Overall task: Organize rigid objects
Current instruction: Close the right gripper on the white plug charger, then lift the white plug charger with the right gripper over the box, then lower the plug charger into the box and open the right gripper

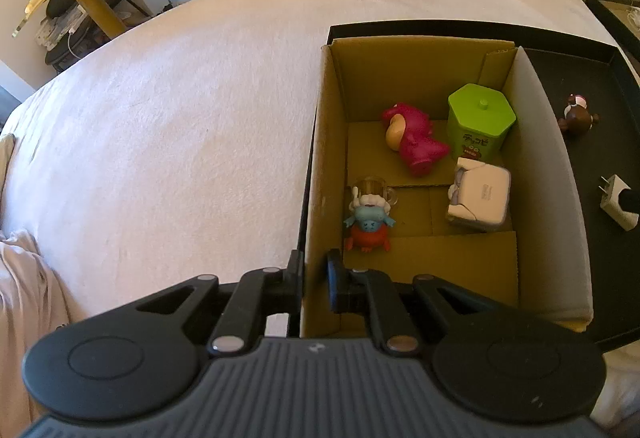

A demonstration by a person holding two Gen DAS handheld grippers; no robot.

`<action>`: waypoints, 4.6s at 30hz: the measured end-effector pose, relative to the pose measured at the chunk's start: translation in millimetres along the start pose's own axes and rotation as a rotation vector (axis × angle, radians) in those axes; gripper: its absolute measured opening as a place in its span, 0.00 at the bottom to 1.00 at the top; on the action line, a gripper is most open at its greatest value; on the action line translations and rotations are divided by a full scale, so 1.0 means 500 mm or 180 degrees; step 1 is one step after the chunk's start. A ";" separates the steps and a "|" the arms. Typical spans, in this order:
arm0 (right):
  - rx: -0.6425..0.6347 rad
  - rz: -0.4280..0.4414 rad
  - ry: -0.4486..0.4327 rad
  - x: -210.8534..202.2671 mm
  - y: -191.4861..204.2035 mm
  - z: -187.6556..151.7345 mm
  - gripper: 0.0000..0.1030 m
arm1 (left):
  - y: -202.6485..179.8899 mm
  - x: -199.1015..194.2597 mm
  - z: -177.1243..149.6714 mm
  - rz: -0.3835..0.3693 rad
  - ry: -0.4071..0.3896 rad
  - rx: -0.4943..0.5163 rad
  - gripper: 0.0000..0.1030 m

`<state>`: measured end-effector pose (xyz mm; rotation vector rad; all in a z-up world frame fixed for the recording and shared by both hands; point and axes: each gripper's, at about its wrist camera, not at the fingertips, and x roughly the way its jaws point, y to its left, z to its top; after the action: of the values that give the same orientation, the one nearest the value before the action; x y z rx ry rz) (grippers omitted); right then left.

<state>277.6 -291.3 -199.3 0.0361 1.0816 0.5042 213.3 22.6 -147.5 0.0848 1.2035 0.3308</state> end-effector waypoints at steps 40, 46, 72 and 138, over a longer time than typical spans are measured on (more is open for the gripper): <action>-0.0506 -0.0320 -0.0066 -0.032 0.061 0.007 0.35 | 0.007 -0.004 -0.006 -0.0070 -0.0077 -0.0038 0.10; -0.0564 -0.0311 -0.0188 -0.068 0.084 0.030 0.35 | 0.014 -0.006 -0.008 -0.0111 -0.0089 -0.0069 0.10; -0.0821 -0.0003 -0.0543 -0.141 0.235 0.110 0.35 | 0.031 -0.009 -0.011 -0.0286 -0.0141 -0.0167 0.09; -0.0674 0.0260 -0.0082 -0.018 0.408 0.104 0.39 | 0.065 -0.006 -0.016 -0.0625 -0.0199 -0.0243 0.08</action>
<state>242.1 -102.7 -111.7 -0.0993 0.9997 0.6879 198.2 51.8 -139.7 -0.0883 1.1258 0.2000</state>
